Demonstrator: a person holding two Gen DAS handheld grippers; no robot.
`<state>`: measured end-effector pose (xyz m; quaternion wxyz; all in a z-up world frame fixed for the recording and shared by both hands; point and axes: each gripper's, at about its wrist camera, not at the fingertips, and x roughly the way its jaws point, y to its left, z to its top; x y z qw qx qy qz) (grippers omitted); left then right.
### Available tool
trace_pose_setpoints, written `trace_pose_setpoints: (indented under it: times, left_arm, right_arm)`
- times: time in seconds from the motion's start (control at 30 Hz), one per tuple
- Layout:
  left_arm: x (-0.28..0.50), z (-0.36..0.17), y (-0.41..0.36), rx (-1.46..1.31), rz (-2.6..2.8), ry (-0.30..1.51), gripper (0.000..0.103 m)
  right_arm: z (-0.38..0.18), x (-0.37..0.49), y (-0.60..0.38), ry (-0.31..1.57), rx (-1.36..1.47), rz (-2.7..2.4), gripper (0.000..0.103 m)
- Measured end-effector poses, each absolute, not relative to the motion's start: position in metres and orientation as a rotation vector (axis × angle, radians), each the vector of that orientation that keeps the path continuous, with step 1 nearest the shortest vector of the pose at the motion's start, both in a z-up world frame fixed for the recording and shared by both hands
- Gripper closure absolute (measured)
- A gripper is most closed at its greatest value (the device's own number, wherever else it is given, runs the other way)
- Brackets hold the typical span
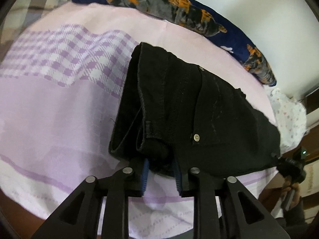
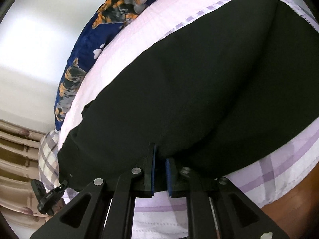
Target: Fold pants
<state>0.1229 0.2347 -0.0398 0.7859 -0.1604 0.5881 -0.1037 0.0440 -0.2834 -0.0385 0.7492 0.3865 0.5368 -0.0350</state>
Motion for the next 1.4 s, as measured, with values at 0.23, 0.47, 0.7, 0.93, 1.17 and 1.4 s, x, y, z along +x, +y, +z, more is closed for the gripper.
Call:
trace_pose_setpoints:
  times: [0.23,0.47,0.7,0.93,1.17,1.4]
  left_arm:
    - [0.093,0.000,0.220,-0.182,-0.161,1.184,0.068]
    - [0.094,0.027,0.141,-0.033,-0.406,1.084,0.061]
    - [0.094,0.002,0.006,0.209,-0.736,1.109,0.060]
    - [0.087,-0.021,-0.076,0.341,-0.929,1.139,0.060]
    - [0.082,-0.038,-0.114,0.406,-0.949,1.133,0.060]
    - [0.077,-0.041,-0.130,0.462,-0.938,1.078,0.061]
  right_arm:
    - [-0.040,0.042,-0.302,1.090,0.954,-0.079,0.074]
    - [-0.047,0.043,-0.344,1.012,1.081,-0.127,0.074]
    - [-0.053,0.043,-0.378,0.976,1.119,-0.178,0.074]
    - [-0.044,0.045,-0.417,0.934,1.090,-0.235,0.074]
    - [-0.042,0.058,-0.455,0.915,1.091,-0.279,0.075]
    - [-0.024,0.092,-0.454,0.959,0.999,-0.220,0.090]
